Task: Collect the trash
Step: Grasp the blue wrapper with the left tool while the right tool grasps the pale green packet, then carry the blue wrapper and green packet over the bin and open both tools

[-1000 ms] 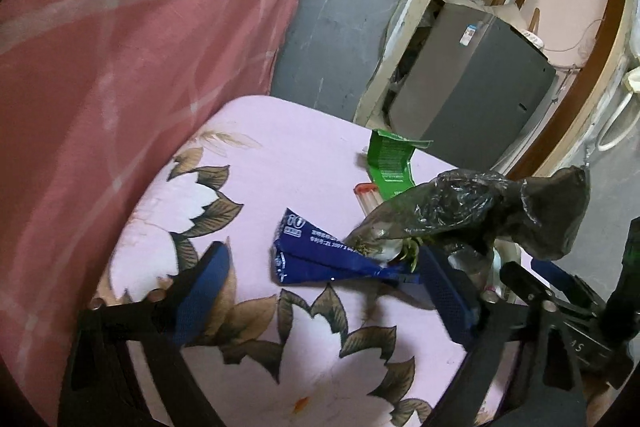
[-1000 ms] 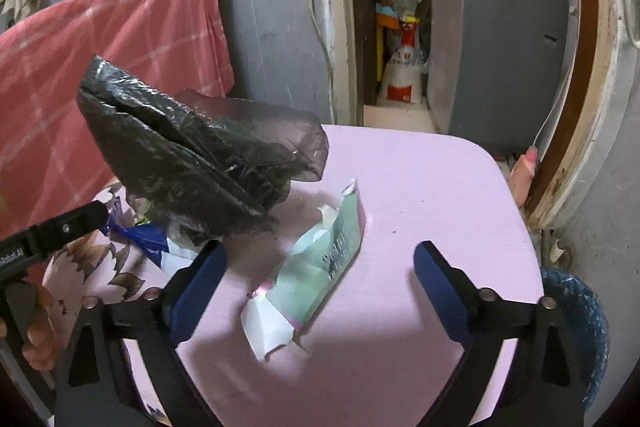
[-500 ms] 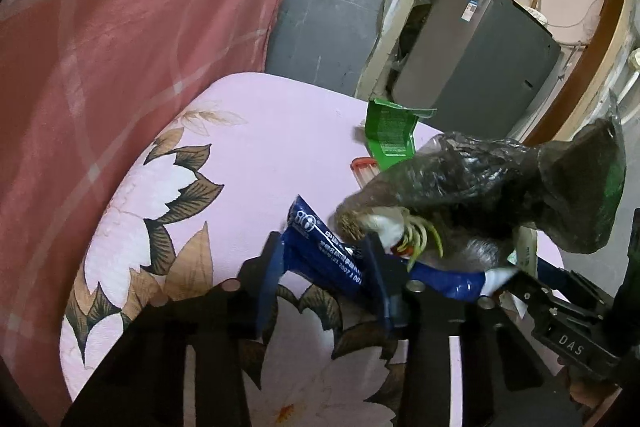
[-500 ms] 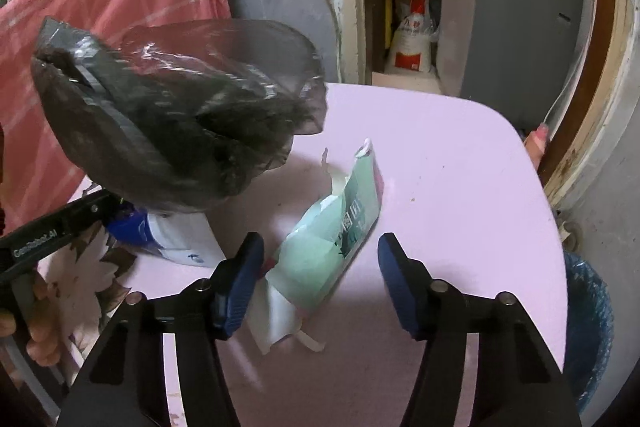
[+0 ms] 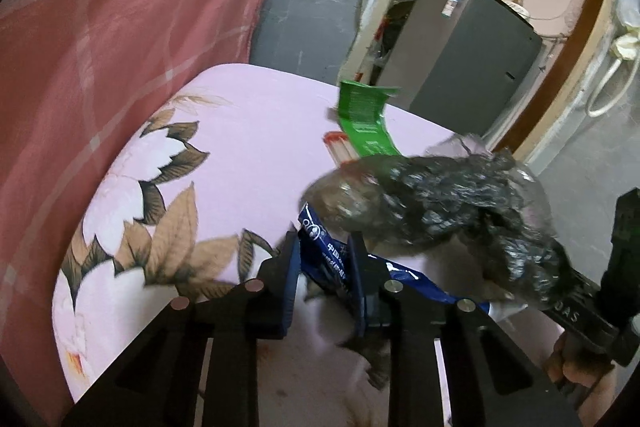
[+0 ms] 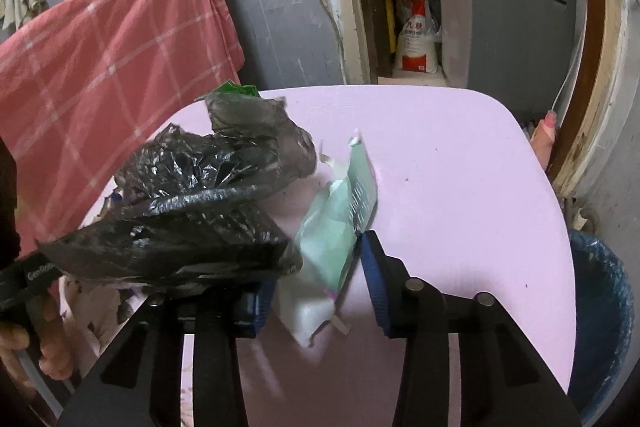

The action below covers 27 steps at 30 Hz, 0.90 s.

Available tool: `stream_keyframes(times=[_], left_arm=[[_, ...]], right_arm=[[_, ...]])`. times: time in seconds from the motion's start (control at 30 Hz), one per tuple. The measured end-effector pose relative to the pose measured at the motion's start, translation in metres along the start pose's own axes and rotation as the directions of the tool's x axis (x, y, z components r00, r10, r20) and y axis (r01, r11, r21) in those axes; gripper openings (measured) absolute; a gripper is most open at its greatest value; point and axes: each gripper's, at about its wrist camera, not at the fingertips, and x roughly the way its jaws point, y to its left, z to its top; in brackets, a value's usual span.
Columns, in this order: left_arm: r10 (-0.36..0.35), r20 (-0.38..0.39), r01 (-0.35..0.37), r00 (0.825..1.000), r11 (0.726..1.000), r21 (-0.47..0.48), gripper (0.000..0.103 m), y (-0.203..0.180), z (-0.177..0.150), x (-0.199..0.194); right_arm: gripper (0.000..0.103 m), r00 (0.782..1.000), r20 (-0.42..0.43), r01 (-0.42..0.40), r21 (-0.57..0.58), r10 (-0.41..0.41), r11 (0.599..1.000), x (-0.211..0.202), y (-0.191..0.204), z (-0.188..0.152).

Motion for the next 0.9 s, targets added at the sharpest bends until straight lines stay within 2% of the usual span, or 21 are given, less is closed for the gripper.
stream_keyframes(times=[0.1,0.13,0.33,0.63,0.77,0.9], left_arm=[[-0.009,-0.007,0.009,1.000,1.000,0.019,0.012,-0.010,-0.007,-0.002],[-0.009,-0.009,0.009,1.000,1.000,0.029,0.006,-0.014,-0.010,-0.003],[-0.046,-0.006,0.046,0.999,0.997,0.058,0.006,-0.036,-0.022,-0.007],[-0.127,0.005,0.125,0.992,0.983,0.136,0.005,-0.081,-0.042,-0.013],[-0.157,0.027,0.149,0.987,0.971,0.185,0.005,-0.113,-0.046,-0.015],[-0.175,0.067,0.155,0.982,0.960,0.232,0.005,-0.143,-0.045,-0.016]], right_arm=[[0.034,1.000,0.005,-0.009,0.014,0.009,1.000,-0.006,-0.004,-0.006],[0.034,1.000,0.007,-0.010,0.016,0.010,1.000,-0.008,-0.006,-0.007],[0.033,1.000,0.029,0.010,0.013,-0.010,1.000,-0.024,-0.013,-0.017],[0.033,0.990,0.119,0.075,0.017,-0.077,0.997,-0.065,-0.037,-0.038],[0.033,0.978,0.178,0.111,0.019,-0.113,0.994,-0.088,-0.050,-0.047],[0.033,0.955,0.253,0.149,0.035,-0.153,0.988,-0.115,-0.066,-0.053]])
